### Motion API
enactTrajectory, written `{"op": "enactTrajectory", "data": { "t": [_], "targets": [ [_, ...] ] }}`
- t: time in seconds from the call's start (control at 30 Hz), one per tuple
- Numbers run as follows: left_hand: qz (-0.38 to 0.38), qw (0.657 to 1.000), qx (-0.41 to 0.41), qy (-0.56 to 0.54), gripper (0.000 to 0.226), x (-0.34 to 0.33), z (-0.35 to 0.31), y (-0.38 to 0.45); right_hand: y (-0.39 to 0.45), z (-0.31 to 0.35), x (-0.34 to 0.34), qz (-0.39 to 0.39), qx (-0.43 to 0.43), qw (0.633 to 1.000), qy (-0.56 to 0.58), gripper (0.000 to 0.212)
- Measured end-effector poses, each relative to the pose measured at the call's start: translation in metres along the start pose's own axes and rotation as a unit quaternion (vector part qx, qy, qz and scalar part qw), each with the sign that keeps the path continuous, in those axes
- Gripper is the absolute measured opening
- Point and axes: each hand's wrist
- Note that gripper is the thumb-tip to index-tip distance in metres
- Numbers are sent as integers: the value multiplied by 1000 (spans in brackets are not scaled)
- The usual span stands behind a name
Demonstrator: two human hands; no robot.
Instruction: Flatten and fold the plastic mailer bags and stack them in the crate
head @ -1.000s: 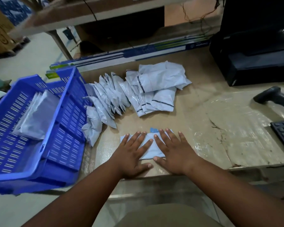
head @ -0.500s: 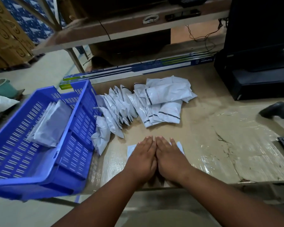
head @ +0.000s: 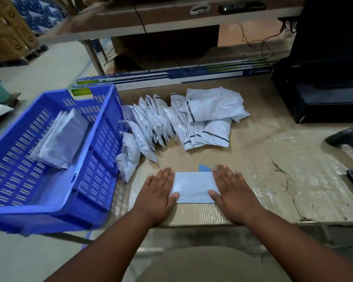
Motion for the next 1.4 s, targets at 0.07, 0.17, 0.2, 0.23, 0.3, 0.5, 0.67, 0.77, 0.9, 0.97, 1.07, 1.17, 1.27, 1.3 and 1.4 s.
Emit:
{"op": "enactTrajectory", "data": {
  "t": [0.07, 0.17, 0.2, 0.23, 0.3, 0.5, 0.67, 0.77, 0.9, 0.97, 1.07, 1.17, 1.27, 1.3, 1.4],
  "targets": [
    [19, 1000, 13, 7, 80, 6, 14, -6, -3, -14, 1, 7, -16, 1000, 6, 96],
    [29, 999, 32, -7, 78, 21, 20, -12, -9, -30, 11, 17, -44, 998, 27, 109],
    [3, 999, 32, -24, 76, 26, 16, -11, -9, -30, 17, 4, -50, 998, 34, 109],
    [-35, 999, 19, -34, 74, 30, 9, -7, -7, -25, 25, -19, -46, 998, 37, 105],
    [-84, 995, -29, -36, 72, 33, -13, 8, 3, -2, 41, -68, -1, 997, 34, 88],
    [-62, 986, -139, -60, 61, 1, -45, 38, 30, 58, 17, -43, 106, 990, 77, 71],
    [-54, 995, -82, -32, 77, -6, -18, 24, 16, 25, 3, -61, 79, 995, 24, 72],
    [-24, 998, -54, -11, 83, -2, 1, 17, 15, 10, 0, -44, 57, 997, 33, 78],
    [10, 1000, -24, 0, 91, 6, 9, 9, 6, -18, 1, -14, 21, 999, 38, 87],
    [35, 999, -5, -6, 93, 12, 11, 8, 2, -30, 4, -9, 9, 999, 37, 89],
    [60, 997, 14, -44, 90, 40, 1, 15, 0, -45, 11, 6, -4, 998, 70, 88],
    [62, 997, -5, -48, 91, 70, -20, 35, 6, -49, 23, -3, 9, 995, 95, 76],
    [104, 994, -27, 20, 102, 85, -38, 64, 13, -44, 33, -14, 42, 994, 101, 71],
    [117, 992, -21, 36, 105, 88, -42, 73, 16, -43, 35, -16, 48, 993, 108, 69],
    [176, 984, 6, 16, 94, 96, -52, 92, 19, -43, 41, -27, 75, 993, 92, 66]
  ]
}}
Point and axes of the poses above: each hand's wrist, its own y-axis towards the middle knuckle, its own x-axis out of the back of the hand, z = x × y, and after that the axes turned 1 degree about -z, right-handed
